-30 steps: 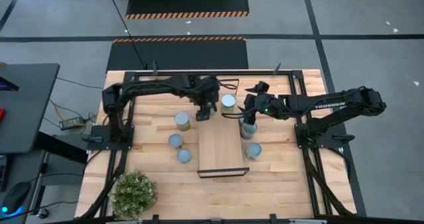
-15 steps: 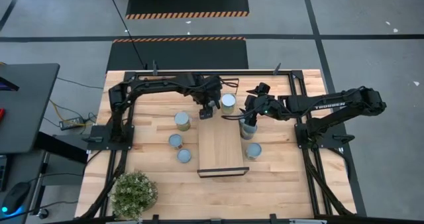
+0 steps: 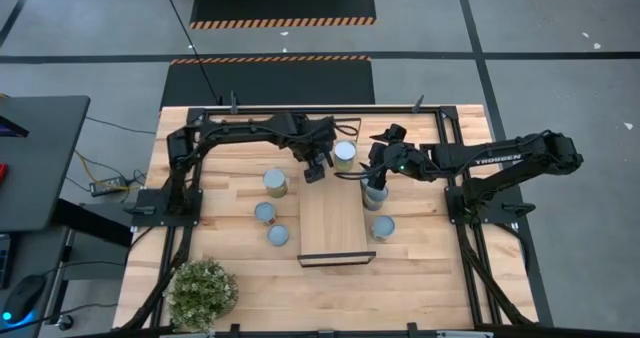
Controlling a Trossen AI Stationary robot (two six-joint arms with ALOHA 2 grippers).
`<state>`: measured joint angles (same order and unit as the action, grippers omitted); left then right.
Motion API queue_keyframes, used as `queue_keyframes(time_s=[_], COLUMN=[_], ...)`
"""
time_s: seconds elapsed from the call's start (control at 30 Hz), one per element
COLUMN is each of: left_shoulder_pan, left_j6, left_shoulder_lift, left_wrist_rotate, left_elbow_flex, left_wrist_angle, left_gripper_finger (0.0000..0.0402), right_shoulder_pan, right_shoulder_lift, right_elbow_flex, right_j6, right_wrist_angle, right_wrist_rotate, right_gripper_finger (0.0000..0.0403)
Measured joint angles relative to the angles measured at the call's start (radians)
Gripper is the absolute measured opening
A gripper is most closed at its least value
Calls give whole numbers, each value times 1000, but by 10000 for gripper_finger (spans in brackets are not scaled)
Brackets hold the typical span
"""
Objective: Pick and place cans onto a shelf
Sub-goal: Put the canned peaches on the shelf
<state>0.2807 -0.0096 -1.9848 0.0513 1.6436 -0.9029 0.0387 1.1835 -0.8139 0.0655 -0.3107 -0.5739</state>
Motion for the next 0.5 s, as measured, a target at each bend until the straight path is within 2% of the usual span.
queue_keyframes(time_s=[0.17,0.5], left_shoulder_pan=[-5,-26], left_j6=[28,76], left_shoulder_lift=[5,41], left_wrist_rotate=[40,106], left_elbow_flex=[1,5], left_wrist_angle=[3,-12], left_gripper_finger=[391,393], right_shoulder_pan=[0,18], right_shoulder_lift=[0,8], right_elbow_flex=[0,0], right_j6=[-2,-4], right_wrist_angle=[1,7], right_wrist_rotate=[16,24], right_gripper_finger=[391,391])
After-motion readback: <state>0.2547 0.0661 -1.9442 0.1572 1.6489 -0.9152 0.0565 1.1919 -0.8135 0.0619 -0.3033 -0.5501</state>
